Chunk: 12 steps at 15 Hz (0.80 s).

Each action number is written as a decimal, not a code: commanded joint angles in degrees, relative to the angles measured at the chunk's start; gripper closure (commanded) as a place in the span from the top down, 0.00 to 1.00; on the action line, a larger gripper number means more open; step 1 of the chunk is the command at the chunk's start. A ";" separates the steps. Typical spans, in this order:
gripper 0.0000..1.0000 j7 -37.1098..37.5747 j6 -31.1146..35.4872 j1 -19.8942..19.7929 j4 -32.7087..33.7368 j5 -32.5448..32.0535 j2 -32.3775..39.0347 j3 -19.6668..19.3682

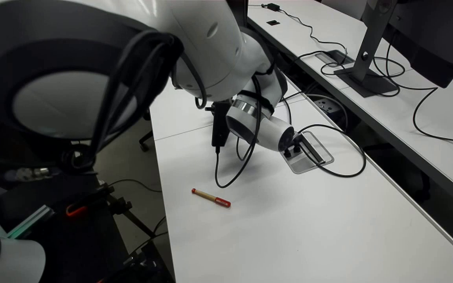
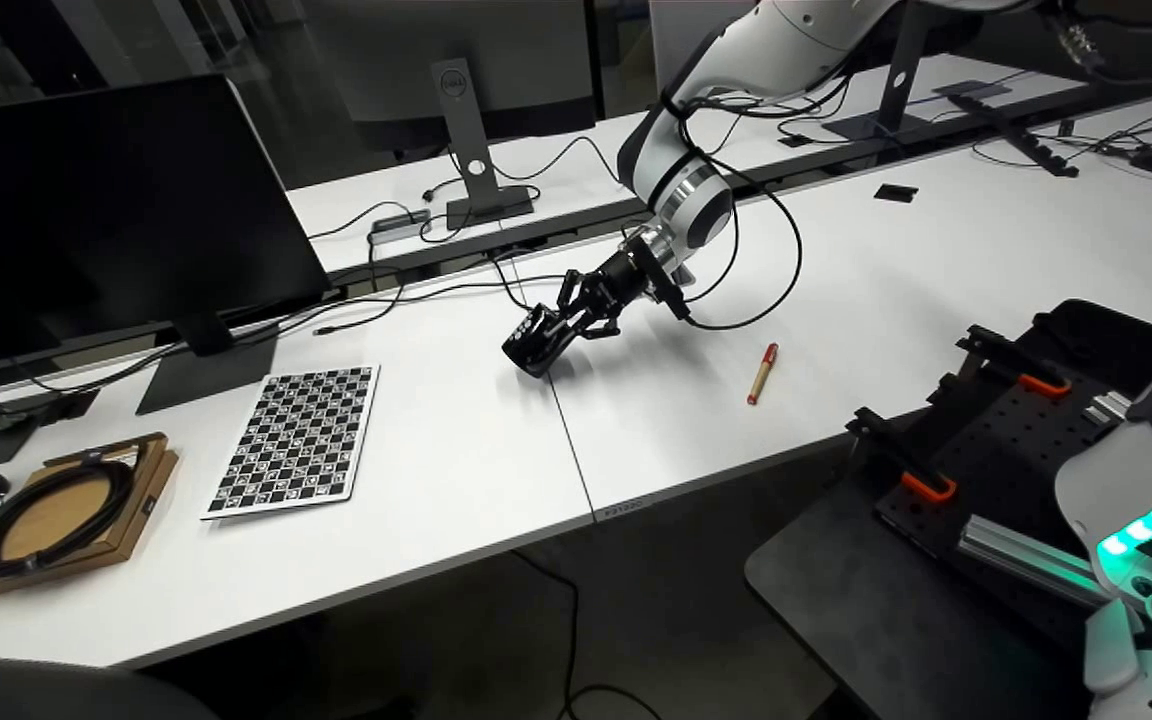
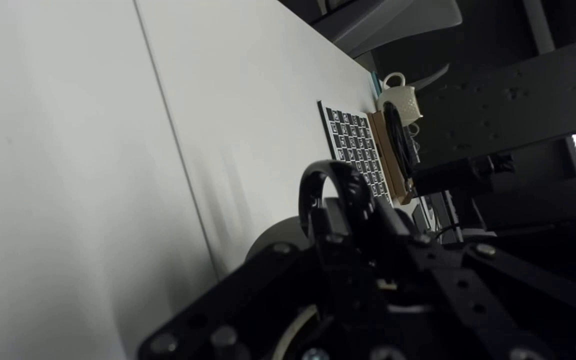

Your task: Make the mug cup lay

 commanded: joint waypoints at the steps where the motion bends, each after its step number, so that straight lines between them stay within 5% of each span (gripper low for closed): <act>1: 0.05 -0.73 -8.43 0.07 4.56 5.71 3.91 -1.39; 12: 0.05 -2.57 -13.08 4.23 8.52 13.99 5.92 -7.88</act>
